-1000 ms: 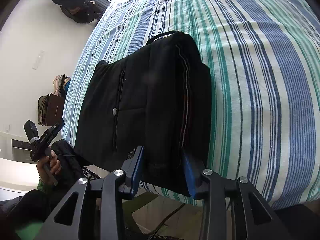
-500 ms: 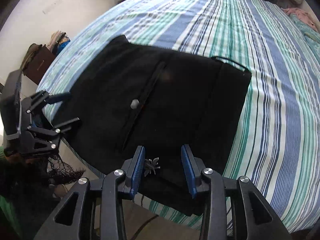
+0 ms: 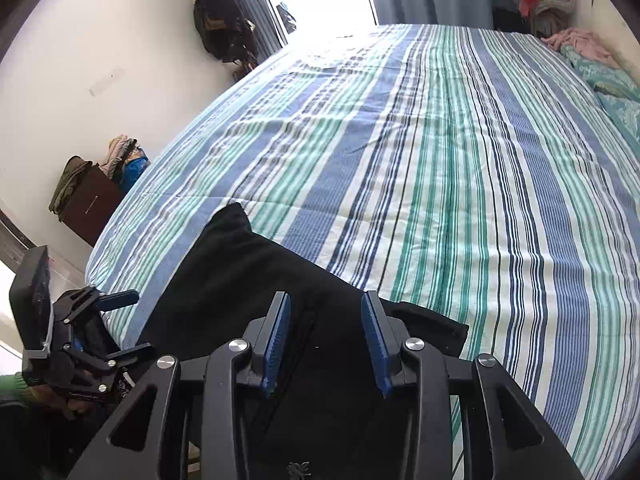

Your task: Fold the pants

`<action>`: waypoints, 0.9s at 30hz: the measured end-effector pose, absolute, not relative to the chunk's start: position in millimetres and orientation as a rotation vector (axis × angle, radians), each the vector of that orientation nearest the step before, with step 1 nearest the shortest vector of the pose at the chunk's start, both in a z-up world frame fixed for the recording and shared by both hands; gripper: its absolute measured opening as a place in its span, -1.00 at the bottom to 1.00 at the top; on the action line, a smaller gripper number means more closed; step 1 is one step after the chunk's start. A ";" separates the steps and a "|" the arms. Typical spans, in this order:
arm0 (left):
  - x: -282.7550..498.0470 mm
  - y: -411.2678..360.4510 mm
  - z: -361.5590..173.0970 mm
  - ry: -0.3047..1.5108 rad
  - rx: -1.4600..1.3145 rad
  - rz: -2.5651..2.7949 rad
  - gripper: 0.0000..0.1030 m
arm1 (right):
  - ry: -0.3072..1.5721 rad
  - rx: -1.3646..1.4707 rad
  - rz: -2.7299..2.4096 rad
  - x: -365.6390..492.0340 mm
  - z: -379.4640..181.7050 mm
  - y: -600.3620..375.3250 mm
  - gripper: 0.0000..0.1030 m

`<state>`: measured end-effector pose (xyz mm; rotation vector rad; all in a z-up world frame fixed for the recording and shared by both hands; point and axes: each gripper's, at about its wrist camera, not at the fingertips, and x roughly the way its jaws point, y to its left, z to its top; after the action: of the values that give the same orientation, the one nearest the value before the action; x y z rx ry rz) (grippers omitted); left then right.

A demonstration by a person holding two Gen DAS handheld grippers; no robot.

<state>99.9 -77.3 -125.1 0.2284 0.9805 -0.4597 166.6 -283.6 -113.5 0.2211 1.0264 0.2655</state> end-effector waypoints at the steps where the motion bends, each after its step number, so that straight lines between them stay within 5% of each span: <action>1: 98.8 -76.8 -125.6 0.986 0.238 -0.448 0.66 | 1.077 0.223 0.239 171.5 -131.2 -286.2 -0.26; 27: 105.1 -92.4 -129.3 1.046 0.274 -0.426 0.66 | 1.013 0.190 0.197 73.1 -131.6 -256.2 -0.24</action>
<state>105.1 -92.4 -129.3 0.2740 1.0463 -0.4257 73.1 -256.2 -131.6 0.1904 1.0125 0.1969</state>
